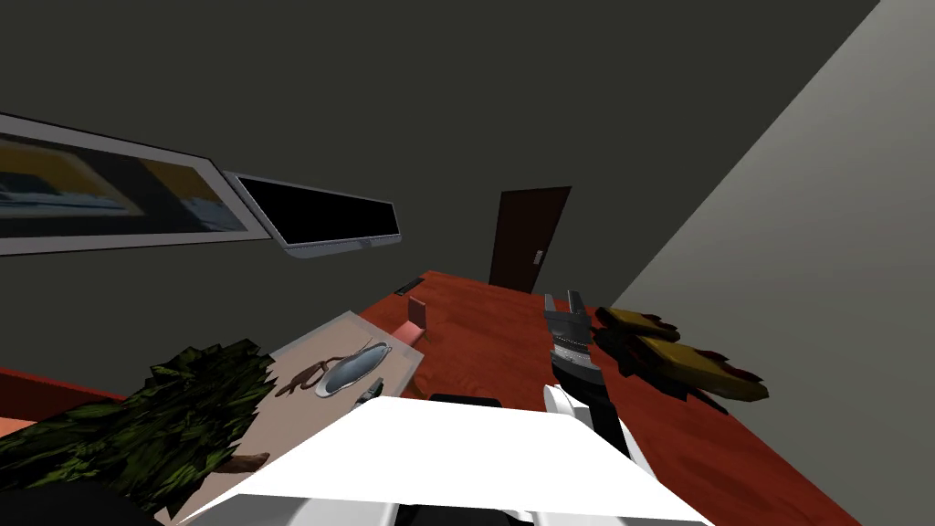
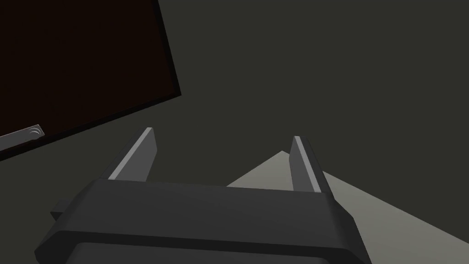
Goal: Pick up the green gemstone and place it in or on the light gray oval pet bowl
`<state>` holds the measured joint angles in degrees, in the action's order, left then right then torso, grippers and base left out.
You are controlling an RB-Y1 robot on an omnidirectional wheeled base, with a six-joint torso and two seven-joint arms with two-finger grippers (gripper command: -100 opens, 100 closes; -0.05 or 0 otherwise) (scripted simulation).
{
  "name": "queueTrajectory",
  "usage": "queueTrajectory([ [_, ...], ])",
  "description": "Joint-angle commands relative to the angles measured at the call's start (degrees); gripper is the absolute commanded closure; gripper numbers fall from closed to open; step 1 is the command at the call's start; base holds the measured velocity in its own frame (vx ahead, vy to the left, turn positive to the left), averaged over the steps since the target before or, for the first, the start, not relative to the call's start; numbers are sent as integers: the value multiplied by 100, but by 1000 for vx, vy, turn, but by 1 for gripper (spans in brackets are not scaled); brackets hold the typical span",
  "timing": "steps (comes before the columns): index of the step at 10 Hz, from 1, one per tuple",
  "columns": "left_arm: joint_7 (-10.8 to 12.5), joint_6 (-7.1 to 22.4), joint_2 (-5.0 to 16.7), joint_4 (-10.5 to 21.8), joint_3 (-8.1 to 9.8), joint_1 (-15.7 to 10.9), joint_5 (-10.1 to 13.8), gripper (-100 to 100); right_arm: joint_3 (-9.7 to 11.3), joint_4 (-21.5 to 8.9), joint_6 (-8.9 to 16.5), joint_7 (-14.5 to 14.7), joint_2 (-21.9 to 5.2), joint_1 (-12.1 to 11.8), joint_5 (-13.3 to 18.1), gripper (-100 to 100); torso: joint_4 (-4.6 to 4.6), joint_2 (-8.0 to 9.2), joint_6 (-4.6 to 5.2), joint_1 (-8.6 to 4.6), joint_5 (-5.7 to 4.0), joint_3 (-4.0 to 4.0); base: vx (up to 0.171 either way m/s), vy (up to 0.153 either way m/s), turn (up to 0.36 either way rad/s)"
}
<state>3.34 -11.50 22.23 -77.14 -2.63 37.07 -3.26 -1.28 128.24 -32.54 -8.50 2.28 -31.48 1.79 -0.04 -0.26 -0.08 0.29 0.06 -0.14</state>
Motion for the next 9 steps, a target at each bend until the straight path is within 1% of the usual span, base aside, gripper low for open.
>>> queueTrajectory([
  [1, 39, 124, 28, 252, 25, 37, 31, -100, 0, 0, 0, 0, 0, 0, 0, 0, 0, 0, 0, 0, 0, 0, 8, 54, -297],
  [2, 39, 124, 28, 231, 25, 37, 31, -100, 0, 0, 0, 0, 0, 0, 0, 0, 0, 0, 1, 3, 0, 0, 8, 45, -119],
  [3, 39, 124, 28, 252, 25, 37, 31, -100, 0, 0, 0, 0, 0, -1, 0, 0, 0, -2, -2, 0, 0, -1, 6, 19, 18],
  [5, 69, 269, 15, 543, 52, 65, 60, -100, 0, 0, 0, 0, 0, 0, 0, 0, -1, -3, 0, -10, -2, -2, 16, 32, -214],
  [7, 96, 392, -10, 783, 72, 84, 86, -100, 0, 0, 0, 0, 0, -1, 0, 0, -2, -10, -1, 6, 0, -6, 28, 64, -229],
  [8, 120, 491, -42, 969, 88, 93, 110, -100, -1, 0, 0, 0, 0, -1, 0, 0, -2, -10, -1, 7, 2, -6, 39, 68, -274],
  [9, 120, 491, -42, 960, 88, 93, 110, -100, 0, 0, 0, 0, 0, -1, 0, 0, -3, -13, -1, 7, 1, -7, 31, 55, -132],
])
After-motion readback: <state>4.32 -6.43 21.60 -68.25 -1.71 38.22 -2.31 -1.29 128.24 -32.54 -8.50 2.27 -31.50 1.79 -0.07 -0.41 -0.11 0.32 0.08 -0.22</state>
